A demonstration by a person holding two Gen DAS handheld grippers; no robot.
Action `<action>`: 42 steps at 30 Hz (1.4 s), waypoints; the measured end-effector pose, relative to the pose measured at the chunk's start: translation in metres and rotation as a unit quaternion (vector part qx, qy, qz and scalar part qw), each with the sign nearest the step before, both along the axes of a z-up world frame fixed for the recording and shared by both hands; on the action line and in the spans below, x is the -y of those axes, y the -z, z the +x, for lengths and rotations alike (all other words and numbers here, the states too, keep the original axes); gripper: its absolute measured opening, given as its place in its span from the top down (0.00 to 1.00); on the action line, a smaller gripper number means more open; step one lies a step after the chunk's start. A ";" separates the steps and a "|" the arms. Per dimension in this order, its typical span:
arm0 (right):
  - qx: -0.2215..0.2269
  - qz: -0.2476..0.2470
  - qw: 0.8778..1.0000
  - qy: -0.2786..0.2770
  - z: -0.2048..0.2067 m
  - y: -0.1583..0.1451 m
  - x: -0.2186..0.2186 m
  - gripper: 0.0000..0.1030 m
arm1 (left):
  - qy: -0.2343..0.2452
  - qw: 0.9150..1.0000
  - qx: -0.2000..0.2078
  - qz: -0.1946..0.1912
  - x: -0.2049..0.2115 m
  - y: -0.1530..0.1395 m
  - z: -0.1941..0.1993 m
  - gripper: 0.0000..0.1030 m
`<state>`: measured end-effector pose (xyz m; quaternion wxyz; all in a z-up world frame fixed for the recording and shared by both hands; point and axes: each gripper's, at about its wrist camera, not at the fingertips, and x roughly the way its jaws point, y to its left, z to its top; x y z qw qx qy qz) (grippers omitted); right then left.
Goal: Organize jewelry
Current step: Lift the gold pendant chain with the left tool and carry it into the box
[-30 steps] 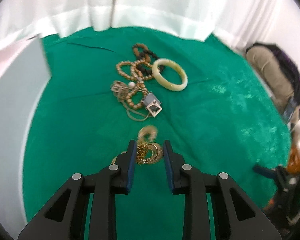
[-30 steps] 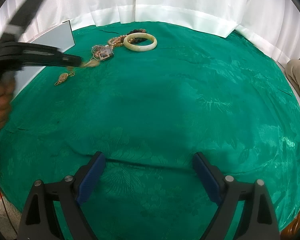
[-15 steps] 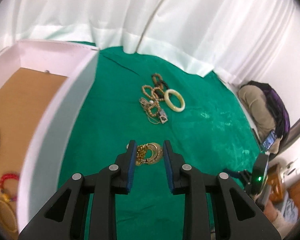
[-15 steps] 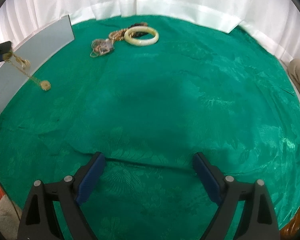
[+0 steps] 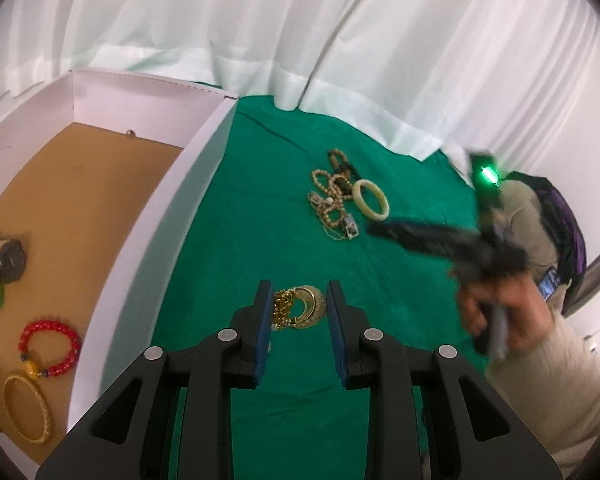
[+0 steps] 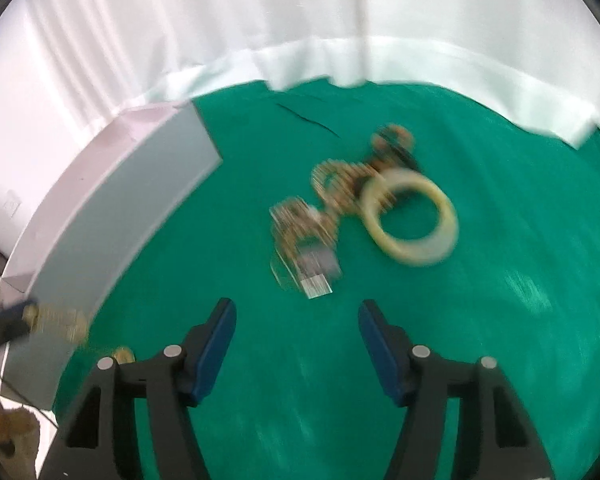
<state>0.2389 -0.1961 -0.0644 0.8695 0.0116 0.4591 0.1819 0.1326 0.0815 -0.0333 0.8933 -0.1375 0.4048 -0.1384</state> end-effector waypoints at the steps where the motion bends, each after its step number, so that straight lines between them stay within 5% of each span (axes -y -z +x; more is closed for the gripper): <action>1: 0.007 -0.008 1.000 -0.013 0.016 -0.001 -0.012 0.38 | -0.001 1.000 0.000 0.002 0.000 0.000 -0.001 0.75; 7: 0.001 -0.075 0.995 -0.061 0.079 0.020 -0.065 0.56 | -0.004 1.000 -0.010 -0.001 -0.002 0.007 0.000 0.75; 10: -0.025 -0.118 0.990 -0.078 0.093 0.037 -0.079 0.90 | -0.002 1.000 -0.014 -0.002 -0.003 0.008 0.002 0.75; 13: -0.021 -0.099 0.992 -0.076 0.085 0.024 -0.074 0.98 | 0.003 1.000 -0.013 -0.010 -0.005 0.004 0.001 0.75; 22: 0.022 0.030 0.998 -0.053 0.038 -0.072 -0.031 0.98 | 0.015 0.998 0.018 -0.063 -0.013 -0.047 -0.008 0.75; 35: 0.093 0.079 0.988 -0.093 -0.007 -0.174 -0.042 0.98 | 0.015 0.992 0.066 -0.106 -0.041 -0.140 -0.036 0.75; 42: 0.119 0.099 0.979 -0.131 -0.016 -0.229 -0.075 0.98 | -0.010 0.990 0.100 -0.095 -0.071 -0.179 -0.051 0.75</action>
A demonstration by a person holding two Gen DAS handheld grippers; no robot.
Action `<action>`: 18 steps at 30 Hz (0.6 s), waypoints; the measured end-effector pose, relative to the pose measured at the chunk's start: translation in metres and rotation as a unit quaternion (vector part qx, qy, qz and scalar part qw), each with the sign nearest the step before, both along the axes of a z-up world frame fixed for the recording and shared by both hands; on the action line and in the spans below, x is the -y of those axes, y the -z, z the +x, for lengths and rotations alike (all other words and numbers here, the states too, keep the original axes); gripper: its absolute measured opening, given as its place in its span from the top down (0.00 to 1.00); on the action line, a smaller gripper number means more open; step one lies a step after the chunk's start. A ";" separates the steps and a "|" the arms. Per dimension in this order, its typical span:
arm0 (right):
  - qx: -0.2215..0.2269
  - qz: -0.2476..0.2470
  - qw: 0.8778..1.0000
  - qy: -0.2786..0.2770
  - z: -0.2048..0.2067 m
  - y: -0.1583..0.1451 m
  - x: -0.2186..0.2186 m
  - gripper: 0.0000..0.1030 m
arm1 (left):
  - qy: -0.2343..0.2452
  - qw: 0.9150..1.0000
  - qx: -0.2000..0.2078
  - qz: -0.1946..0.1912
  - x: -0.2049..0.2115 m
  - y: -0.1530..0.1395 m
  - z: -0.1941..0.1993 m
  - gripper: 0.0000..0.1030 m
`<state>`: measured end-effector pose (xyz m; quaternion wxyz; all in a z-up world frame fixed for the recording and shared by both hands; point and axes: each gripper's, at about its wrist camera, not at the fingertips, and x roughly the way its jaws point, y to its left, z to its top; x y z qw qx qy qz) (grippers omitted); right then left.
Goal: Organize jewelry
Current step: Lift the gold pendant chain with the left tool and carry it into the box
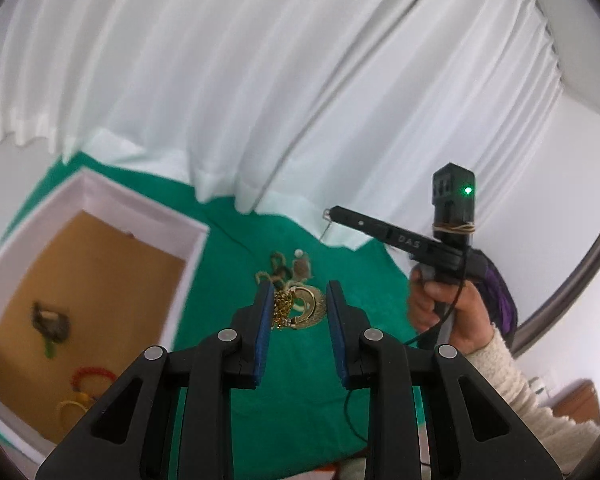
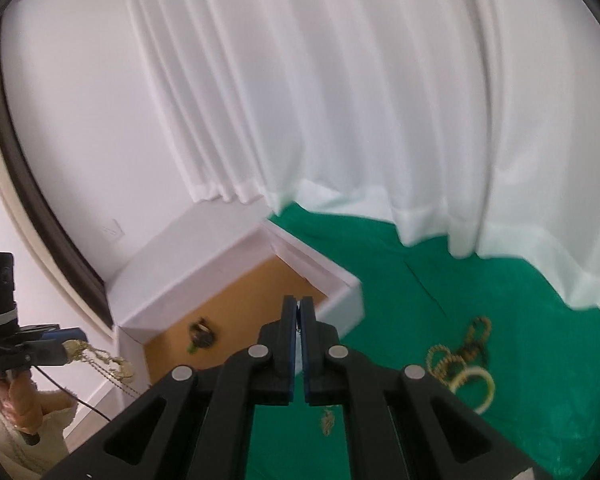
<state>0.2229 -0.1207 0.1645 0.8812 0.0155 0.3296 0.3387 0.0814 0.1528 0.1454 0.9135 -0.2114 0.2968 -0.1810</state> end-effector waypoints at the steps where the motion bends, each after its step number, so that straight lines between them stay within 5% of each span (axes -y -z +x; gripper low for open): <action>1: 0.005 0.002 1.000 -0.008 0.001 -0.009 -0.009 0.98 | -0.010 1.000 0.003 0.005 -0.007 -0.004 -0.001 0.75; 10: 0.021 0.032 0.998 -0.041 0.022 -0.044 -0.074 0.98 | -0.082 0.996 -0.011 0.023 -0.066 0.007 -0.007 0.75; 18: -0.007 0.039 0.996 -0.078 0.050 -0.027 -0.128 0.98 | -0.144 0.987 -0.067 0.022 -0.118 0.058 -0.004 0.75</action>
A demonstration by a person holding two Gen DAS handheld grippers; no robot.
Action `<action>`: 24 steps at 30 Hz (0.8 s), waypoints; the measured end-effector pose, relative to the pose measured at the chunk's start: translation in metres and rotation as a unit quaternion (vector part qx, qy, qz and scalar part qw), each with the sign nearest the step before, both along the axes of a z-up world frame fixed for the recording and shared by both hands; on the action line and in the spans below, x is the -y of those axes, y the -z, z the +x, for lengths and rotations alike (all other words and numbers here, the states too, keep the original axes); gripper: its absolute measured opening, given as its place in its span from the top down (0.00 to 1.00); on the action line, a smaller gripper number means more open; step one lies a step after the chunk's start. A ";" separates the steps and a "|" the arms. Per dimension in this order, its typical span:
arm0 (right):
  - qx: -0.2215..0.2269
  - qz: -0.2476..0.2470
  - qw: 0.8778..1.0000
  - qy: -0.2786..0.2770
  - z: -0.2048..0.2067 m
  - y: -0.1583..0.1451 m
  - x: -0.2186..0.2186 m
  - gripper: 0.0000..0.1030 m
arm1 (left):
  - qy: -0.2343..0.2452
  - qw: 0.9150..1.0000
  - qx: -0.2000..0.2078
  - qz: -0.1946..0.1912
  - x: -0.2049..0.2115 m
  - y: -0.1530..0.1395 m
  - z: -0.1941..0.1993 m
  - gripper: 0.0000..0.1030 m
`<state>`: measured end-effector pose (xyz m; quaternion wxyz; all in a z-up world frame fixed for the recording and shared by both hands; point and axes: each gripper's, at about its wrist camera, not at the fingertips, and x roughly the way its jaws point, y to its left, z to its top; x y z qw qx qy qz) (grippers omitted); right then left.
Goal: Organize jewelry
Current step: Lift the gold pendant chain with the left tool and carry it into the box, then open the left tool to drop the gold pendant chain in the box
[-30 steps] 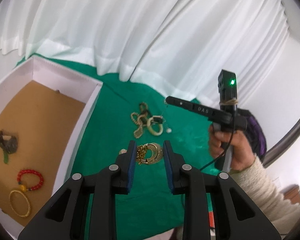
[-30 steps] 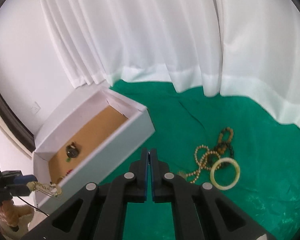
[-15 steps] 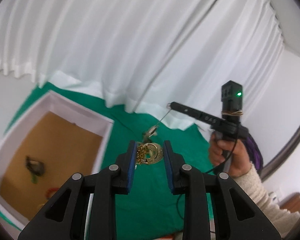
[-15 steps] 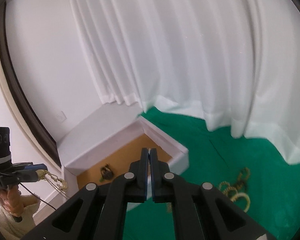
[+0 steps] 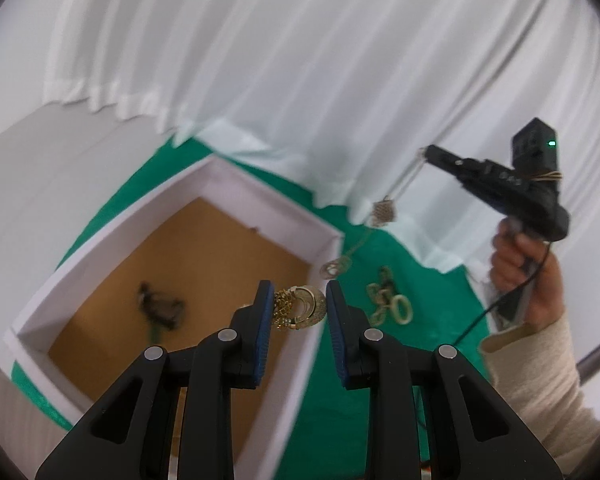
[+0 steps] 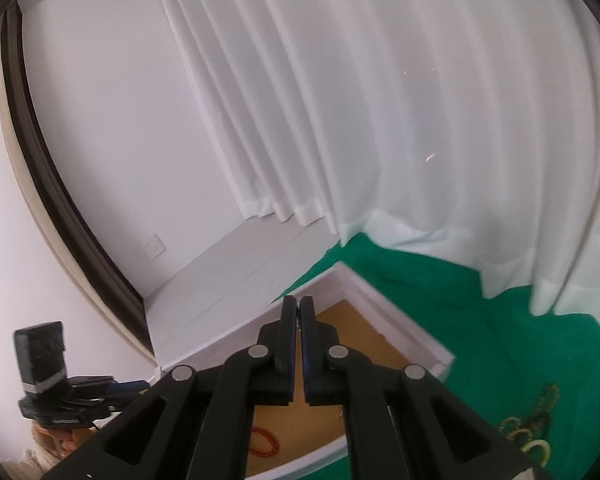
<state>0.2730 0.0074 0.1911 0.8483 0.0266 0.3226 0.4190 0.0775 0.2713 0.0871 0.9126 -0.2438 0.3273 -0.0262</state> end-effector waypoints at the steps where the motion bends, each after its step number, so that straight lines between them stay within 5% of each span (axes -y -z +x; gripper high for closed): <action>1: -0.004 -0.004 1.000 -0.006 0.002 0.006 -0.008 0.98 | -0.008 1.000 -0.007 -0.001 -0.006 0.007 0.000 0.75; 7: -0.033 -0.029 0.999 -0.029 0.012 0.048 -0.037 0.98 | -0.052 0.998 -0.045 0.007 -0.041 0.046 0.003 0.75; 19: -0.110 -0.159 0.981 -0.007 0.045 0.199 -0.080 0.94 | -0.103 0.982 -0.154 0.040 -0.072 0.131 0.023 0.74; 21: -0.115 -0.160 0.980 0.007 0.046 0.205 -0.077 0.94 | -0.110 0.979 -0.164 0.054 -0.072 0.136 0.023 0.66; 24: -0.110 -0.144 0.983 0.027 0.044 0.194 -0.065 0.62 | -0.123 0.977 -0.161 0.069 -0.068 0.131 0.016 0.50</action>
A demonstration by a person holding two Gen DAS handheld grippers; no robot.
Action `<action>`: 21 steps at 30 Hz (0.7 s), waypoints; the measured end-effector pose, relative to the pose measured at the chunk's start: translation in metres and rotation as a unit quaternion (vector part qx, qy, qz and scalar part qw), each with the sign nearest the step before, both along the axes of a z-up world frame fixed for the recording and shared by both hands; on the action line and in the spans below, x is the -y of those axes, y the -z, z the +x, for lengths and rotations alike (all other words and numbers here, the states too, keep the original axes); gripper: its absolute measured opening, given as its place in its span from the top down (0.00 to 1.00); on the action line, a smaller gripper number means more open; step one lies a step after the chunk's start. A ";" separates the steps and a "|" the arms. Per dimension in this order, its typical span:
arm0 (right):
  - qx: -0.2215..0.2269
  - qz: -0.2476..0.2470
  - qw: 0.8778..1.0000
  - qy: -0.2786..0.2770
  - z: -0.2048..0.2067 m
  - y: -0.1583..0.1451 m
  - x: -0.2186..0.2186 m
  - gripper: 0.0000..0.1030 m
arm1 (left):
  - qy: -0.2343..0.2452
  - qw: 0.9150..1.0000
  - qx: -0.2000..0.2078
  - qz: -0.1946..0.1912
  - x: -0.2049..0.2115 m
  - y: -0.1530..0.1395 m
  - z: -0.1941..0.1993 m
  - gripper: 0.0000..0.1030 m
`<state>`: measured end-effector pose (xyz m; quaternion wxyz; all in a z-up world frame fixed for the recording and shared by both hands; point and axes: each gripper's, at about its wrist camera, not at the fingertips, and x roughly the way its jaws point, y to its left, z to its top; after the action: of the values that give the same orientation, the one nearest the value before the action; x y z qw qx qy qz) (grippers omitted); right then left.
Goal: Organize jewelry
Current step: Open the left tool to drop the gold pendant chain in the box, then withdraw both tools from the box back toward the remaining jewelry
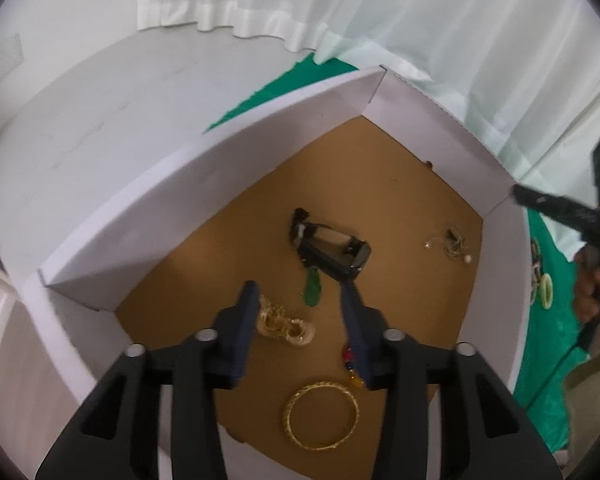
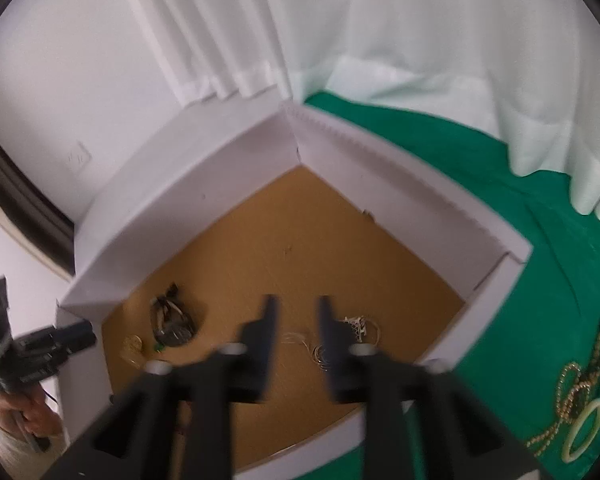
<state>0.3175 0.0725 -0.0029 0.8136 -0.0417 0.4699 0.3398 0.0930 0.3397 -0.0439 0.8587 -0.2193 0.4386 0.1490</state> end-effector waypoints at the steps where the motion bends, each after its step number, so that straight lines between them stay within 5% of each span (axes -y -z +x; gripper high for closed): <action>1: 0.013 0.008 1.000 0.008 -0.005 -0.012 0.008 0.54 | -0.001 1.000 0.006 0.002 0.002 -0.003 -0.003 0.45; 4: 0.061 0.022 0.998 0.007 -0.024 -0.046 0.026 0.50 | 0.005 0.999 0.030 0.018 0.017 -0.020 -0.011 0.35; 7: 0.120 0.020 0.993 0.014 -0.057 -0.070 0.049 0.31 | 0.028 0.997 0.062 0.036 0.046 -0.040 -0.020 0.25; 9: 0.158 0.012 0.987 0.022 -0.088 -0.074 0.070 0.27 | 0.055 0.994 0.087 0.044 0.075 -0.053 -0.028 0.19; 15: 0.177 -0.046 0.982 0.040 -0.154 -0.027 0.125 0.26 | 0.155 0.979 0.124 0.035 0.162 -0.069 -0.042 0.12; 21: 0.142 -0.089 0.980 0.104 -0.205 0.032 0.209 0.26 | 0.234 0.965 0.121 0.007 0.240 -0.055 -0.031 0.11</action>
<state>0.1122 -0.1365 -0.0344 0.8959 -0.1130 0.3798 0.2010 0.0616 0.0992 0.0106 0.9178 -0.1212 0.3695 -0.0803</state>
